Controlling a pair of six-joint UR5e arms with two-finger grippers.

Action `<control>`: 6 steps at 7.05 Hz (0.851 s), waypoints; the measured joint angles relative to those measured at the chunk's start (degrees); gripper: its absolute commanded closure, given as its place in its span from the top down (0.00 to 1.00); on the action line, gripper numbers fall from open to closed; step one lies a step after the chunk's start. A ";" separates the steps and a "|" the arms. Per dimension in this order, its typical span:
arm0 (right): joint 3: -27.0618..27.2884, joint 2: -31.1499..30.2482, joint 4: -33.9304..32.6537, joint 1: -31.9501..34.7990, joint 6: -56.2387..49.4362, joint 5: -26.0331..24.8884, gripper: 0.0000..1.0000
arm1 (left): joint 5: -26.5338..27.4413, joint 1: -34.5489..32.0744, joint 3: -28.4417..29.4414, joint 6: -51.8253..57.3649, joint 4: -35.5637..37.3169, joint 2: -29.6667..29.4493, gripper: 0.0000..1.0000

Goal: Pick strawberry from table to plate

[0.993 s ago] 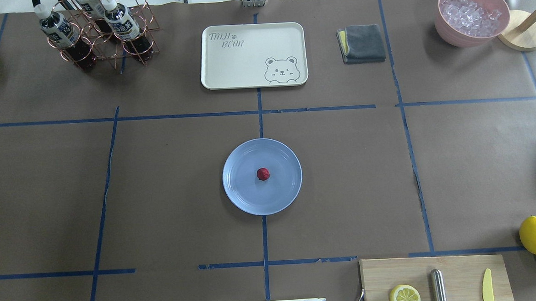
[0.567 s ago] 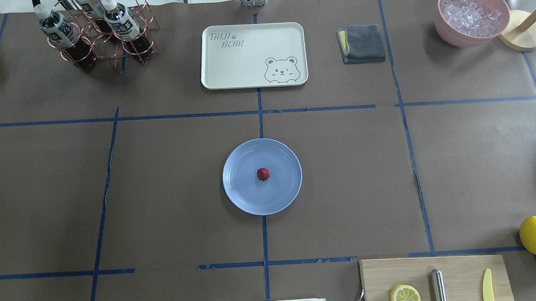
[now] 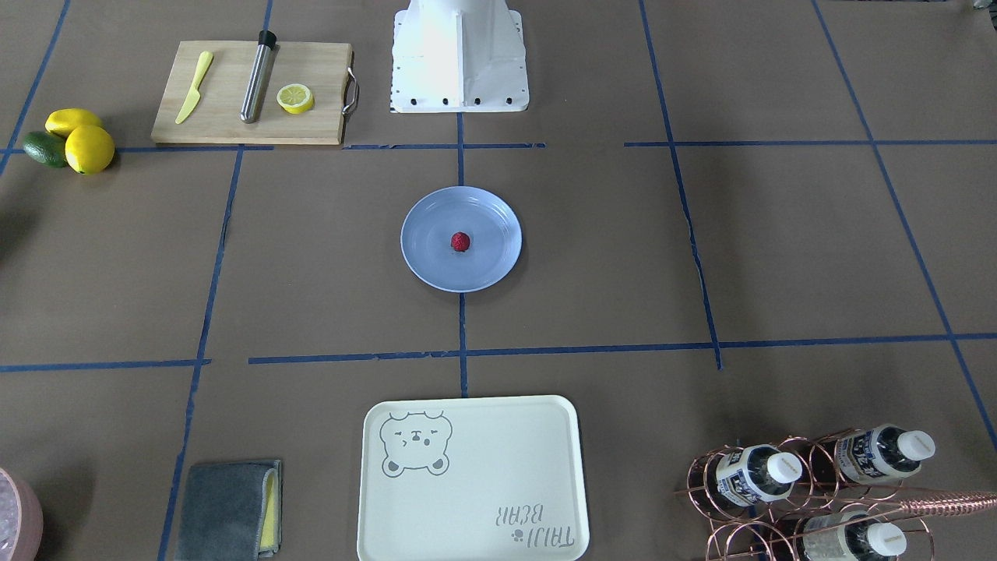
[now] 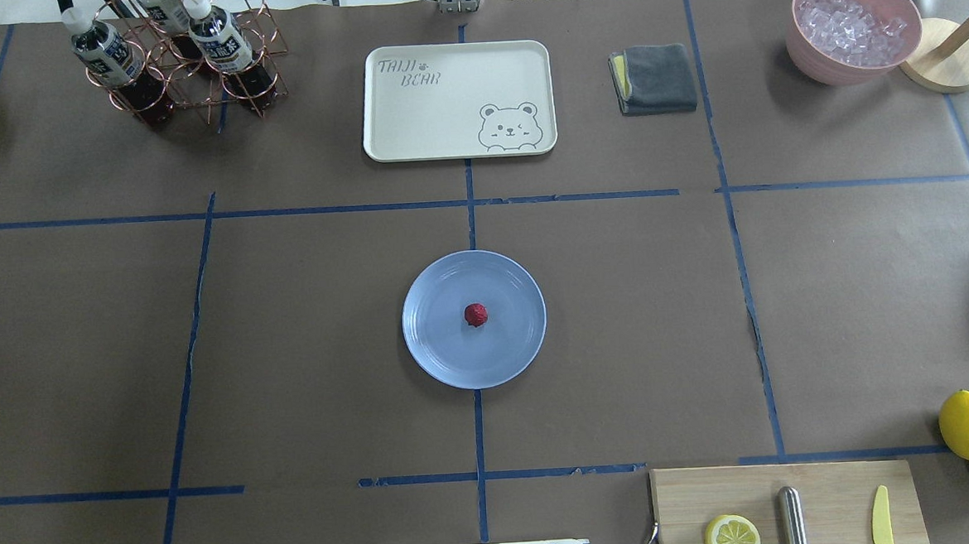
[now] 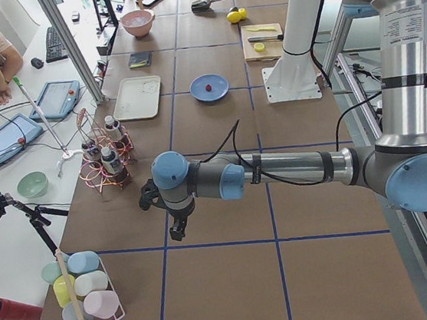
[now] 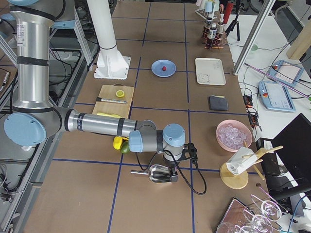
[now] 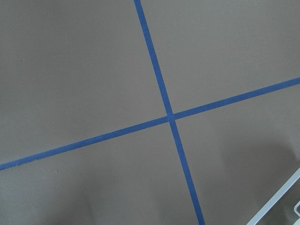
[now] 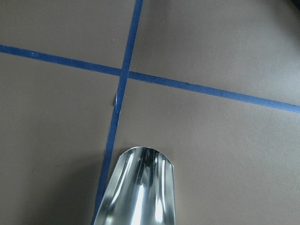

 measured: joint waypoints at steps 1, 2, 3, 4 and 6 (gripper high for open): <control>-0.10 0.00 -0.02 -0.03 0.06 0.02 1.00 | 0.07 0.03 0.09 -0.10 0.00 -0.09 1.00; -0.32 0.00 -0.03 -0.04 0.14 -0.02 1.00 | 0.12 0.03 0.25 -0.14 0.00 -0.17 1.00; -0.55 0.00 -0.03 -0.05 0.22 -0.03 1.00 | 0.15 0.02 0.44 -0.17 0.00 -0.20 1.00; -0.59 0.01 -0.05 -0.05 0.29 0.08 1.00 | 0.18 0.03 0.56 -0.24 0.02 -0.23 1.00; -0.51 0.26 -0.61 -0.05 0.43 0.32 1.00 | 0.24 0.05 0.44 -0.24 0.10 -0.25 1.00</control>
